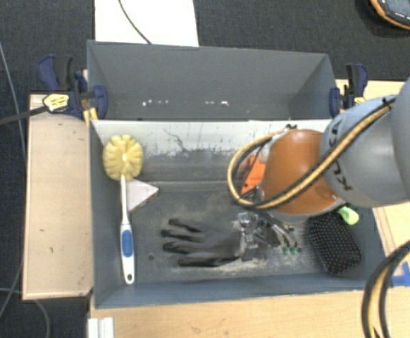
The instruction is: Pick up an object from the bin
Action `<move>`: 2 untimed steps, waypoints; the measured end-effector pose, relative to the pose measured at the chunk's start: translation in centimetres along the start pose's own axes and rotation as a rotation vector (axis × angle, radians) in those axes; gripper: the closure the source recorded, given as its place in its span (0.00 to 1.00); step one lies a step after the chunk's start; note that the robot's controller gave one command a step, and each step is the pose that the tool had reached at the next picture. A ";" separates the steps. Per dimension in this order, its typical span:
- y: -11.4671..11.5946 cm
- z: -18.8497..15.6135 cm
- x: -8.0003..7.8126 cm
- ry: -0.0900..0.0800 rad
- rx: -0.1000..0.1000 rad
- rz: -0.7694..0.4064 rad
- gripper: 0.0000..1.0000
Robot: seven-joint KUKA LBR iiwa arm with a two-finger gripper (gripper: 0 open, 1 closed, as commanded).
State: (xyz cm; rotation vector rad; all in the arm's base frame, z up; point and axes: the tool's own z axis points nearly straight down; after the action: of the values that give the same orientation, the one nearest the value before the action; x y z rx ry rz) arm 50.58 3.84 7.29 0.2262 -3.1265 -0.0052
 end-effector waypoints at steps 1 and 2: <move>0.0 -2.3 0.2 0.006 0.000 0.000 1.00; 0.0 -4.5 0.0 0.000 0.000 0.000 1.00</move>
Offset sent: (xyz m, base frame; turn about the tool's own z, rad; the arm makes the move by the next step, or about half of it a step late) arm -0.0017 -0.0002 0.0351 -0.0001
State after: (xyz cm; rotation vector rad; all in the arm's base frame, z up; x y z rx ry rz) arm 50.58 3.83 11.82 0.2262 -3.1261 -0.0045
